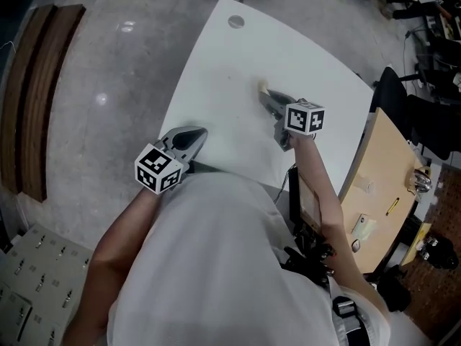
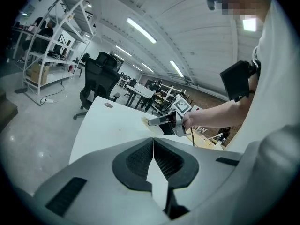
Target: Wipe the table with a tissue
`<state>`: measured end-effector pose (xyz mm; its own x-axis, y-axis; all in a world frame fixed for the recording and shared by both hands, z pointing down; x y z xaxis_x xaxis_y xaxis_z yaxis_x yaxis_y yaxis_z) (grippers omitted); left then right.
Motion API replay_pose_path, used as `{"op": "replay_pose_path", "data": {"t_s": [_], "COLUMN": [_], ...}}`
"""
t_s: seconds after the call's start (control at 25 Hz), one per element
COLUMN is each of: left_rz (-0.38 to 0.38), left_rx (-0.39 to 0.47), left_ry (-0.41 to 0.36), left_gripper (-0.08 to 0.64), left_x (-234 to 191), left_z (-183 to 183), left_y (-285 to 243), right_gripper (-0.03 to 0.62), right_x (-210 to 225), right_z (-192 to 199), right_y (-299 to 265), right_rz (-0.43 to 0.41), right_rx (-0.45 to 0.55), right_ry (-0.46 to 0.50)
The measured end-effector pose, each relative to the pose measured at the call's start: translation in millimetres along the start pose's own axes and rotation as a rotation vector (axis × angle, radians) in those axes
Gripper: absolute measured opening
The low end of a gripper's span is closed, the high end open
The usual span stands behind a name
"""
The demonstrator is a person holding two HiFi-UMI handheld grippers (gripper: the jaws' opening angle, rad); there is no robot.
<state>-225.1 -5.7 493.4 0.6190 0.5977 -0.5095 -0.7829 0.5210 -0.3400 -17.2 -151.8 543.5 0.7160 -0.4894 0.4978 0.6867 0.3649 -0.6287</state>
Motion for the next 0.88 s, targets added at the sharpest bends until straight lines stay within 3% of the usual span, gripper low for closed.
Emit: {"op": "replay_pose_path", "data": {"t_s": [0.12, 0.32, 0.48, 0.72, 0.88], "left_rz": [-0.006, -0.026, -0.056, -0.074, -0.082], "left_rx": [0.011, 0.011, 0.006, -0.004, 0.004], "left_ry": [0.009, 0.020, 0.041, 0.052, 0.056], "left_gripper": [0.008, 0.008, 0.008, 0.008, 0.008], "left_x": [-7, -18, -31, -46, -52], "left_z": [1, 3, 9, 16, 16], "left_y": [8, 28, 48, 68, 74], "right_gripper": [0.083, 0.083, 0.083, 0.083, 0.083], "right_x": [-3, -17, -11, -6, -7], "right_z": [4, 9, 3, 1, -2], "right_y": [-12, -42, -65, -88, -96], "right_rz": [0.083, 0.115, 0.220, 0.345, 0.418], "right_rx": [-0.053, -0.077, -0.105, -0.226, -0.267], "right_ry": [0.069, 0.171, 0.214, 0.269, 0.350]}}
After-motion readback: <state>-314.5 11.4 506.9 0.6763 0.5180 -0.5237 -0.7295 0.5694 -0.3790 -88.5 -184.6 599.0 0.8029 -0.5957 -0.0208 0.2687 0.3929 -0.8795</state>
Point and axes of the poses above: the fingertips, and each gripper's own axes: y backward along the fingers, x to its right, z out of its underside, the point moved 4 cm from there along y, backward along the fingers, and after that the axes turned 1 degree about z, right-handed, at the moved point
